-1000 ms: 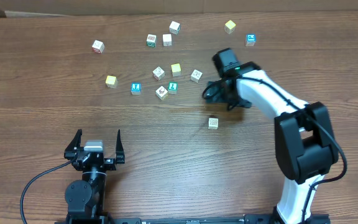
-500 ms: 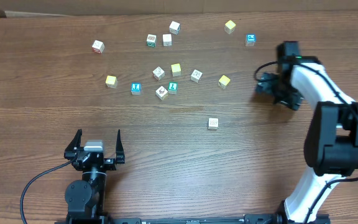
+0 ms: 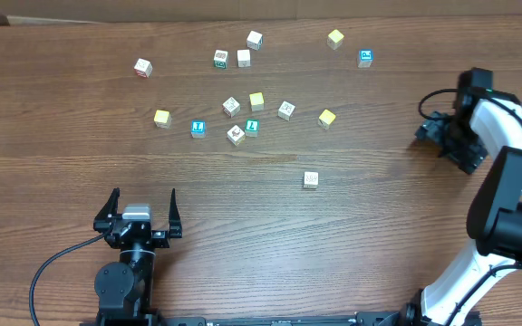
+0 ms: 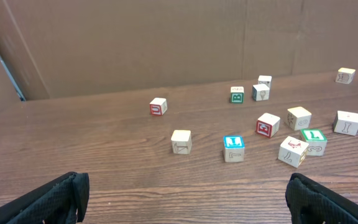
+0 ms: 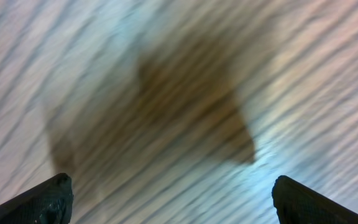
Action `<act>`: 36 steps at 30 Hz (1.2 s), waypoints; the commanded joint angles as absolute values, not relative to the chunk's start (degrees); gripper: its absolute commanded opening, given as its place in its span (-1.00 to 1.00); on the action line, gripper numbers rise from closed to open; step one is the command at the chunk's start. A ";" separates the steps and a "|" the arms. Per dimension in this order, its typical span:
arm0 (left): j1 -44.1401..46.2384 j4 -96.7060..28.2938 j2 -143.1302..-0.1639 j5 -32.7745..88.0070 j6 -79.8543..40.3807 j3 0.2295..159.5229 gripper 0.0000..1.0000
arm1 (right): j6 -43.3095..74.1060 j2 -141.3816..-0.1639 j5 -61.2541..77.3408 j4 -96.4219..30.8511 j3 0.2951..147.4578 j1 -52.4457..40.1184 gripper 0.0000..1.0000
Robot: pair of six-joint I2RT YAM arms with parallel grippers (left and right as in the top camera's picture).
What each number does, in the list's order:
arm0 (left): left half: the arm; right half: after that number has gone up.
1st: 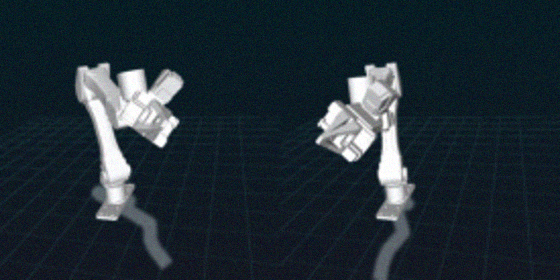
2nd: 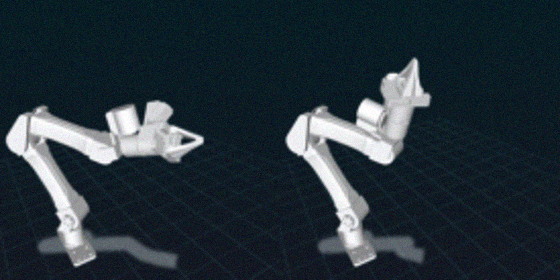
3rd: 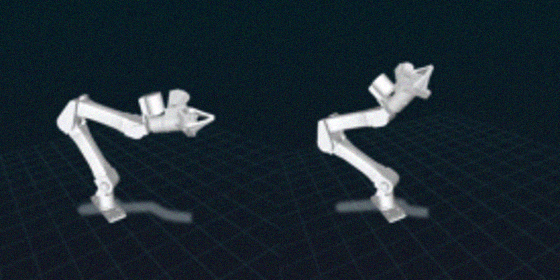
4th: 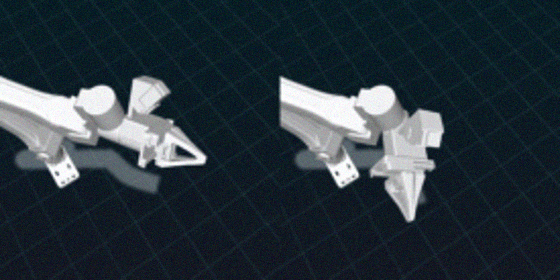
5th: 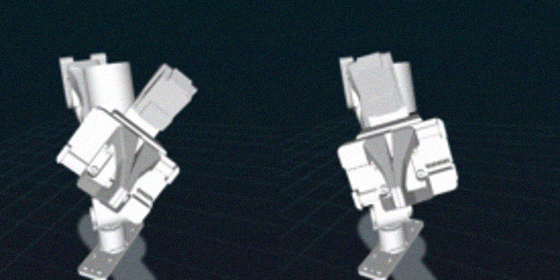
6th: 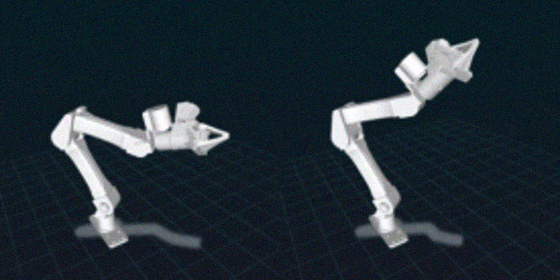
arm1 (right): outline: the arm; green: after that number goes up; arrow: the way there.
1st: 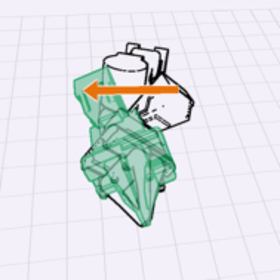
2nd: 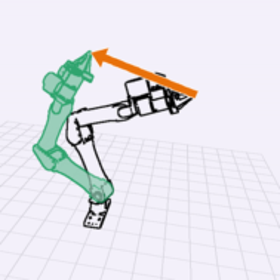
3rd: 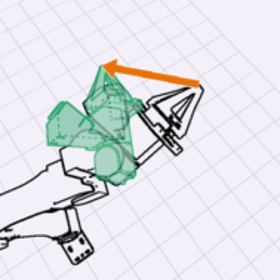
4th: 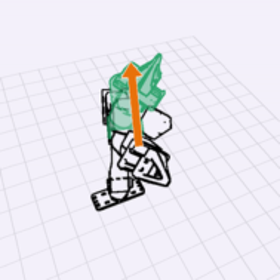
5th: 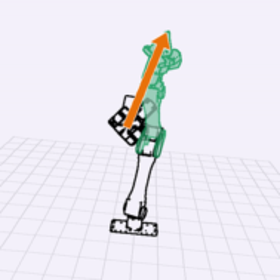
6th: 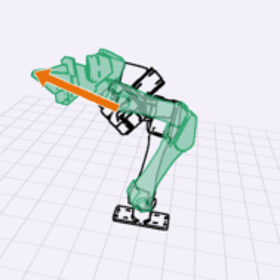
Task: Form a circle
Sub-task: 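Open the right gripper and retract the right arm to the right side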
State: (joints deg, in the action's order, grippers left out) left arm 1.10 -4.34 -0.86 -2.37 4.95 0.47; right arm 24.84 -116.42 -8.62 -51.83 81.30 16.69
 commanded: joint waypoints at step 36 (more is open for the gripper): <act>0.86 -2.81 -0.27 -3.88 6.90 0.27 1.00 | 25.47 -114.87 -8.97 -46.11 80.97 19.29 1.00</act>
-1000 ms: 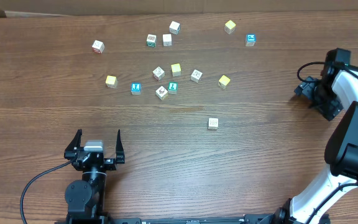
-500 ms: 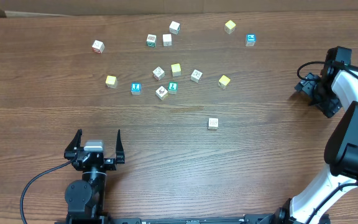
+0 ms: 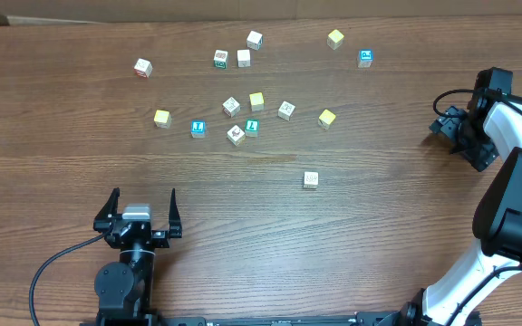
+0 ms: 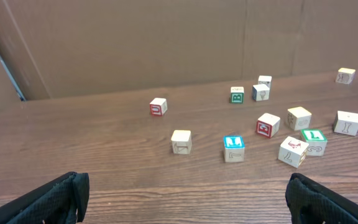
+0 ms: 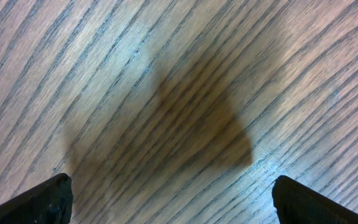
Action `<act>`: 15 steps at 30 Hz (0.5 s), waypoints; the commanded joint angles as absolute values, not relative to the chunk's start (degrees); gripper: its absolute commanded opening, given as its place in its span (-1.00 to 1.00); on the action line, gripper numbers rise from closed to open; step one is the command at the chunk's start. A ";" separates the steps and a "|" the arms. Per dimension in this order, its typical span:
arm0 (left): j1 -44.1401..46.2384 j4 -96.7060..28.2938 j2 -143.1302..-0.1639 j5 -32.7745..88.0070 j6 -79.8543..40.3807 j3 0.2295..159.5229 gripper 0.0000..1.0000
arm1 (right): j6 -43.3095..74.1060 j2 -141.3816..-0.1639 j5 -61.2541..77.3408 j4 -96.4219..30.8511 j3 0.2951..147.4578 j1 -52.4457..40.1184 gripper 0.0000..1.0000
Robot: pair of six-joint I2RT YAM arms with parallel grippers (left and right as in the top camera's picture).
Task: Form a circle
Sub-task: 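Open the right gripper and retract the right arm to the right side, then swing the left arm out and reach toward the central block cluster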
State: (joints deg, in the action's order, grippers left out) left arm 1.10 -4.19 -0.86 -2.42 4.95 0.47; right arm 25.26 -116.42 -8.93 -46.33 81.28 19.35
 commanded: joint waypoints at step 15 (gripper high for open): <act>0.86 15.33 -0.25 1.34 5.04 1.43 0.99 | 25.47 -114.87 -8.97 -46.11 80.97 19.29 1.00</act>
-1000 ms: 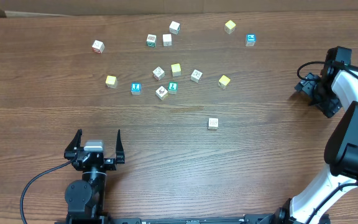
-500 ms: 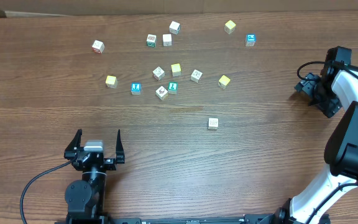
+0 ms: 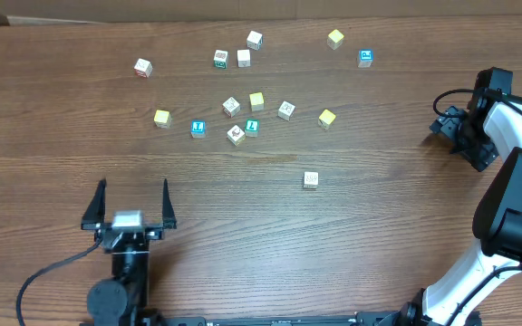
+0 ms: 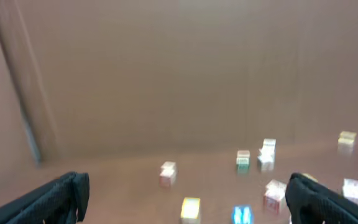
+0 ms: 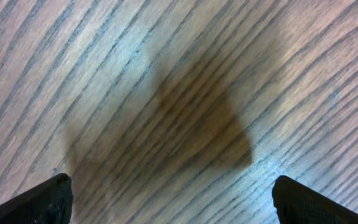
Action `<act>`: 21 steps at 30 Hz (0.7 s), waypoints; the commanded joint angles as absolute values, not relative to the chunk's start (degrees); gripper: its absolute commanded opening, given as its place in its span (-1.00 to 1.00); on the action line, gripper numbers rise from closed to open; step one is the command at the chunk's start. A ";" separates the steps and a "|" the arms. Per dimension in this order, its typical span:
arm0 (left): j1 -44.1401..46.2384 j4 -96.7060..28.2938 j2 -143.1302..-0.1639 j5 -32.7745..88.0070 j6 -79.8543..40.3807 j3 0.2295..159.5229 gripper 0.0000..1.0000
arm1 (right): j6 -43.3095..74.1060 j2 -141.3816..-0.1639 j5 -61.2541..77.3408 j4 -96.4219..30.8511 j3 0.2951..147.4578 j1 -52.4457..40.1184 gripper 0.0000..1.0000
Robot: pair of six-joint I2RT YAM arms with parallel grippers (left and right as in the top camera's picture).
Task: Form a circle
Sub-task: 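Swing the left arm out and reach toward the central block cluster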
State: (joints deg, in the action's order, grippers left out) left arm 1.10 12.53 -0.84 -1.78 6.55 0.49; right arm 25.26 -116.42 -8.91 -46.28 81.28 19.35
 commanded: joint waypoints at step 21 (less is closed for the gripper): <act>0.89 -39.59 -53.52 19.75 -0.69 84.62 0.99 | 25.47 -114.87 -8.97 -46.11 80.97 19.29 1.00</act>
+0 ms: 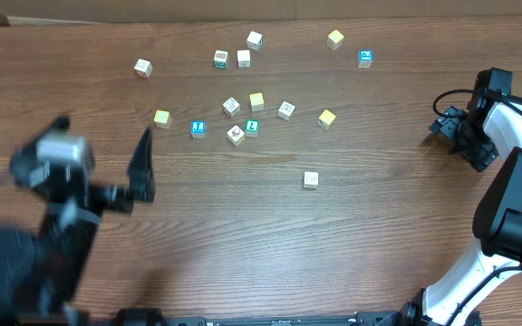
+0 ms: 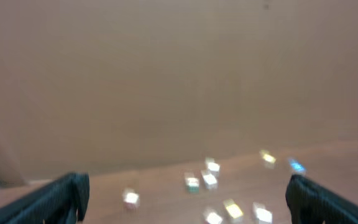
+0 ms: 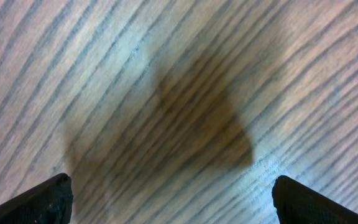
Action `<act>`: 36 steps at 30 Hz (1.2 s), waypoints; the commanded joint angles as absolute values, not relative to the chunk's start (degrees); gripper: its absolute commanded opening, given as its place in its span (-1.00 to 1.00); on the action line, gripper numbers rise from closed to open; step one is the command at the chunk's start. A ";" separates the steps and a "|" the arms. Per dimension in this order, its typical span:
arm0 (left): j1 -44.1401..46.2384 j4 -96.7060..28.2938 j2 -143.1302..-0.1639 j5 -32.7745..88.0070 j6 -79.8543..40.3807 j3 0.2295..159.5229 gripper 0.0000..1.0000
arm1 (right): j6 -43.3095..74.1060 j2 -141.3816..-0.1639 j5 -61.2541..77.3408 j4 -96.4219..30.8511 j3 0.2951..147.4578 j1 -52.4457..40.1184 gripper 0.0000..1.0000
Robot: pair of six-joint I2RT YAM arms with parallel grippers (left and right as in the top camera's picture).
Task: Form a circle
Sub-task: 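Swing the left arm out and reach toward the central block cluster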
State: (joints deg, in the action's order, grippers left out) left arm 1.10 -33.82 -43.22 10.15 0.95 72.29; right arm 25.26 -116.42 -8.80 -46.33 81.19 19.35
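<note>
Several small lettered cubes lie scattered on the far half of the table: a loose cluster around a yellow cube [image 1: 256,100], a lone white cube [image 1: 310,179] nearer the front, and a white cube [image 1: 143,66] at the far left. My left gripper [image 1: 101,145] is motion-blurred at the left, raised, open and holding nothing. In its wrist view the left gripper [image 2: 182,205] faces the blurred cubes [image 2: 211,167] from a distance. My right gripper [image 1: 442,125] is open at the right side. Its wrist view shows the right gripper [image 3: 173,202] over bare wood only.
A brown cardboard wall [image 2: 179,74] stands behind the wooden table [image 1: 379,226]. The right arm [image 1: 515,181] runs along the right edge.
My left arm has moved up and to the left from the front, and its view is now blurred with the cubes smaller. The right gripper and the cubes are where they were.
At first my left gripper rested open at the front and my right gripper was over the right side of the table. The right gripper then stood slightly further right and stayed. The left gripper was raised, and now stands up at the left. No cube has moved.
</note>
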 commanded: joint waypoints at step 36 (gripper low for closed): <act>1.93 -90.70 -134.82 36.99 -1.08 138.78 -0.92 | 25.47 -114.87 -8.97 -46.11 80.97 19.29 1.00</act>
State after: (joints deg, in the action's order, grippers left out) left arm 1.58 -91.46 -132.27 36.82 -0.51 137.62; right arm 25.26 -116.42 -8.80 -46.26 81.19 19.35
